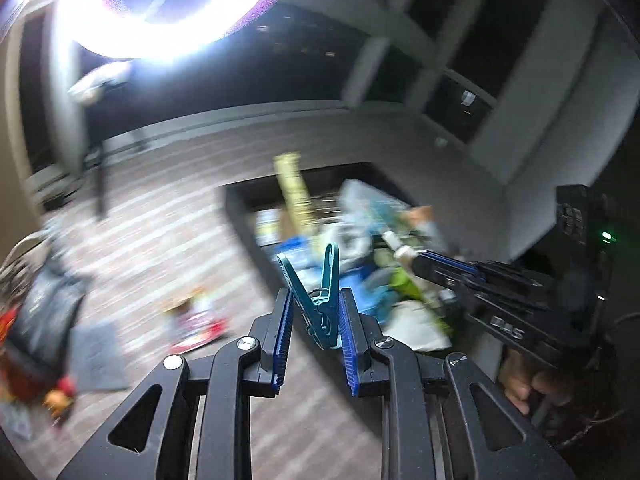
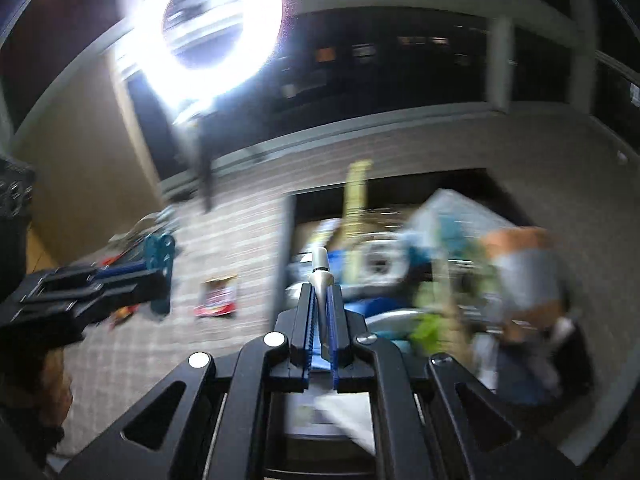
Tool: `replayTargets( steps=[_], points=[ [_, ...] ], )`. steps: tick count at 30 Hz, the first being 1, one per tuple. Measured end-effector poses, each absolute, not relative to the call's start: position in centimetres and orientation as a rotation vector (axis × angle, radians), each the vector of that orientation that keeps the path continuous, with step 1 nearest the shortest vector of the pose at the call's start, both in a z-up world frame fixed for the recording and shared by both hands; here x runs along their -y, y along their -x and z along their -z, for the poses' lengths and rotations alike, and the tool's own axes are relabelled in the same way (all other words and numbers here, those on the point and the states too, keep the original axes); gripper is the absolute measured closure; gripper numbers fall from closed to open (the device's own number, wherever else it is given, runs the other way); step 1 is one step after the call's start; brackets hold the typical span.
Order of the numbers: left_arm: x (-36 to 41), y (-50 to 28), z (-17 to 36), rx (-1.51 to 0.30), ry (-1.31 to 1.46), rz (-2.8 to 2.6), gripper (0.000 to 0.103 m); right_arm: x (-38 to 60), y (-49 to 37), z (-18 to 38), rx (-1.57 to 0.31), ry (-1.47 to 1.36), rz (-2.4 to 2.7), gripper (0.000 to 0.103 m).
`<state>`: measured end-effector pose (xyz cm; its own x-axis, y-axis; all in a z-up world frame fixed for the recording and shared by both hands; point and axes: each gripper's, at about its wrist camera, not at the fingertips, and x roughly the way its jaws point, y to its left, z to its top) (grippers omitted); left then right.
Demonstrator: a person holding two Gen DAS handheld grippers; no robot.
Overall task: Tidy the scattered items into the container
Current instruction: 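Carry both held items to the black box and release them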
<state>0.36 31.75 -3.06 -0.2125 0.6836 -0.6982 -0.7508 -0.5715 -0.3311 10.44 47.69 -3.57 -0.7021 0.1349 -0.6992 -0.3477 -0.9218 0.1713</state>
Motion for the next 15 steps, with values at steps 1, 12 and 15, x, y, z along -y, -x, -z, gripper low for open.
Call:
replayTargets(
  steps=[1, 12, 15],
  points=[
    [-33.3, -1.2, 2.8, -0.115, 1.034, -1.895, 0.082, -48.4, -10.9, 3.5, -0.434, 1.038, -2.623, 0.097],
    [-38.2, -2.7, 2.9, -0.17, 1.045, -1.881, 0.045, -51.4, -12.6, 3.5, -0.48, 0.965, -2.51, 0.06],
    [-35.7, -1.3, 3.4, -0.144, 1.067, -1.918, 0.046, -50.6, -11.8, 3.3, -0.463, 0.978, -2.538, 0.06]
  ],
)
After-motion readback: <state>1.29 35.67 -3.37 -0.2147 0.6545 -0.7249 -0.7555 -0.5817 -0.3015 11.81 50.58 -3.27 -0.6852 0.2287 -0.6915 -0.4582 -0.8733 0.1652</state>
